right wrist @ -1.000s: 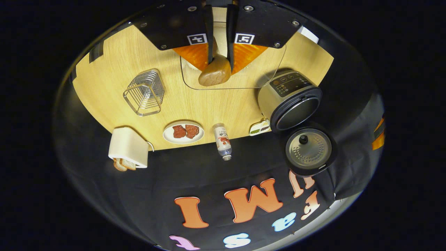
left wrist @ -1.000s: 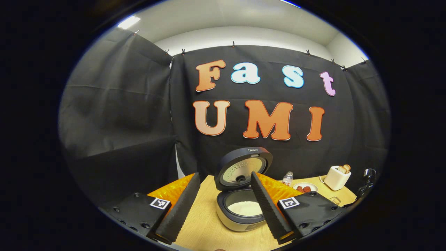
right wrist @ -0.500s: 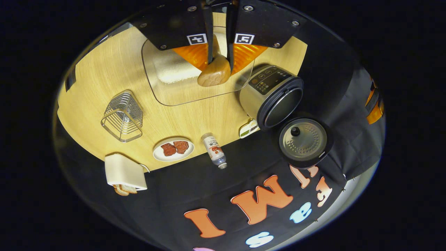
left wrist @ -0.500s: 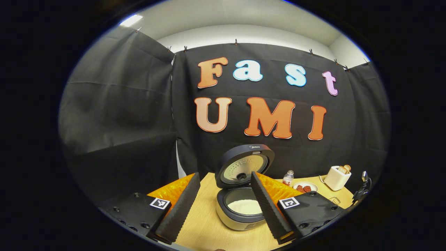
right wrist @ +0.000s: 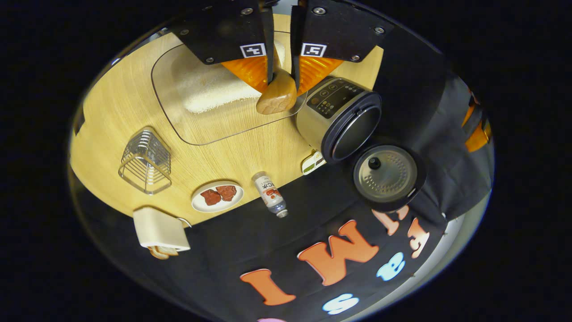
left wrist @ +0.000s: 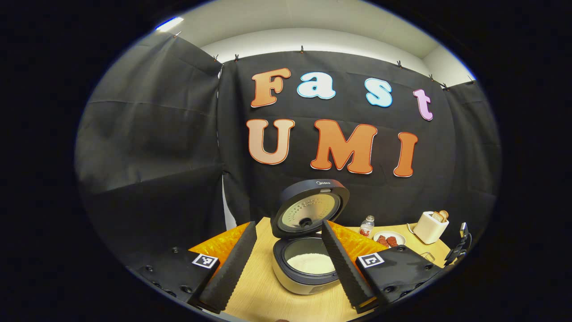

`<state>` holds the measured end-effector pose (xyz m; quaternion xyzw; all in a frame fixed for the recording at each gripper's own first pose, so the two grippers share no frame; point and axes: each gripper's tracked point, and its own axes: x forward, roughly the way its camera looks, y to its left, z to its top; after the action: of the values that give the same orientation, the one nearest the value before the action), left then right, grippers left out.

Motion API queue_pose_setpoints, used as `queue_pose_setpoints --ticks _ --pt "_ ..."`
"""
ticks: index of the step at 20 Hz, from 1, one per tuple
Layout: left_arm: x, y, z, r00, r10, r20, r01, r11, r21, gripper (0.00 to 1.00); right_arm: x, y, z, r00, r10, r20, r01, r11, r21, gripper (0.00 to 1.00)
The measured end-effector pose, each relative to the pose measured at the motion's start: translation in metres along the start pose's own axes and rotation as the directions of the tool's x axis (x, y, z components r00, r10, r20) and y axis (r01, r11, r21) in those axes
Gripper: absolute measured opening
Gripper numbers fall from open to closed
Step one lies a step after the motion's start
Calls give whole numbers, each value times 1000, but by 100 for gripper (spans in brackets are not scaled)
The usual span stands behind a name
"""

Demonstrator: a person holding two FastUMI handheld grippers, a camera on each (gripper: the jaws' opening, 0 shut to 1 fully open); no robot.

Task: Close the left gripper, press the button to open the rice cooker; take a wooden spoon from the chopstick holder with the right hand, scoop a spoonful of rice and pour it into the rice cooker, then put the wooden spoon back into the chopstick holder.

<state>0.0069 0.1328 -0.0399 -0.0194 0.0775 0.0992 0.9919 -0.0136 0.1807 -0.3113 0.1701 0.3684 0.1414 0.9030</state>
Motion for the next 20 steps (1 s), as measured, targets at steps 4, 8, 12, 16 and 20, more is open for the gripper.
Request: queue_pose_setpoints --ticks 4,8,12,16,20 --pt "1 -1 -1 1000 -4 -3 4 1000 -16 100 4 -26 2 999 2 -37 8 963 269 14" --pt "2 -1 0 1000 -5 -2 5 1000 -22 100 -3 -41 7 999 26 -30 -10 897 442 14" --pt "3 -2 5 1000 -12 7 12 999 -43 98 -14 -51 20 1000 26 13 -29 853 522 14" --pt "4 -7 7 1000 -22 12 22 999 -39 100 -24 -57 36 999 26 45 -47 835 548 14" --pt "2 -11 7 999 -30 13 30 999 -27 97 -26 -55 50 997 32 67 -65 816 574 14"
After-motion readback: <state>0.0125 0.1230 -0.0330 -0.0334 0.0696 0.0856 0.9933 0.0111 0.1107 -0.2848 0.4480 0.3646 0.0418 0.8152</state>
